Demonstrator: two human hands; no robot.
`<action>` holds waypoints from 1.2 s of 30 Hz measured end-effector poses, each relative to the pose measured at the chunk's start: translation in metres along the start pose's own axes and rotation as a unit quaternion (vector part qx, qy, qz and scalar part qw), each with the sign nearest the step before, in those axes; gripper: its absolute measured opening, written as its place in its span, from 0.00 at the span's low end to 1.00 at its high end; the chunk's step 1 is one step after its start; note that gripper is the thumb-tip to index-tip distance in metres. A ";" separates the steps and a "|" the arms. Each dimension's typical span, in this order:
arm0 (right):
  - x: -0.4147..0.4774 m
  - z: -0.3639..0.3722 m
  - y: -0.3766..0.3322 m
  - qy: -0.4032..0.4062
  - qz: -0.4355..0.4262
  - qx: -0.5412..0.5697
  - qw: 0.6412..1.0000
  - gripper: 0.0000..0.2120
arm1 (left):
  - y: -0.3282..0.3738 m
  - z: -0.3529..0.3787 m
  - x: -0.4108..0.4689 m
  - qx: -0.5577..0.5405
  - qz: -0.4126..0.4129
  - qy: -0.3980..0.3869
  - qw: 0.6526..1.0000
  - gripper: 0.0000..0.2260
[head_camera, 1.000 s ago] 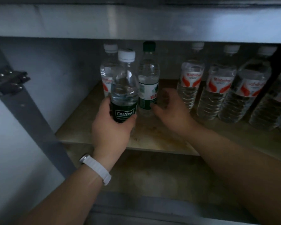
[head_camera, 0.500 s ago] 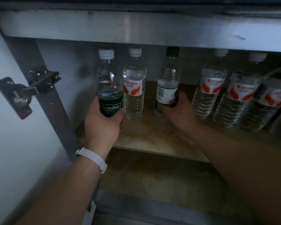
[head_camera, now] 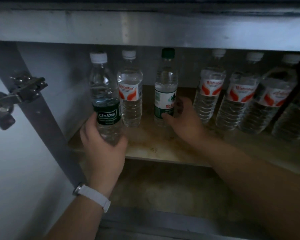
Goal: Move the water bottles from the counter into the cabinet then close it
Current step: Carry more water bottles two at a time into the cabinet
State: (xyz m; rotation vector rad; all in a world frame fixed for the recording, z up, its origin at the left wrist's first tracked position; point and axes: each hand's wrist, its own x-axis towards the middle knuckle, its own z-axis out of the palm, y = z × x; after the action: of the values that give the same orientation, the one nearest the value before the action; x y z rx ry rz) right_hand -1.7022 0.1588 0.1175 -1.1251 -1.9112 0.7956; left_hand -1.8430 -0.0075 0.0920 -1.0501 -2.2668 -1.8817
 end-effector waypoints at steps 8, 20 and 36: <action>-0.017 -0.045 0.032 0.121 -0.009 -0.077 0.990 0.35 | 0.017 0.035 -0.020 0.010 0.037 -0.136 0.990 0.26; 0.016 -0.045 0.045 0.141 -0.015 -0.086 0.986 0.48 | 0.053 0.127 0.020 -0.037 -0.022 -0.192 0.980 0.37; 0.048 -0.027 0.052 0.238 0.038 -0.187 0.952 0.34 | 0.034 0.145 0.038 -0.026 0.017 -0.120 0.992 0.28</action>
State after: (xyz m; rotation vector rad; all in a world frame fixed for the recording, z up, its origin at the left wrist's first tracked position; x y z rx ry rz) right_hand -1.6722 0.2276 0.1039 -1.4709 -1.6438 0.1643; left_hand -1.7988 0.1397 0.0969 -1.3816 -2.3123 -1.9054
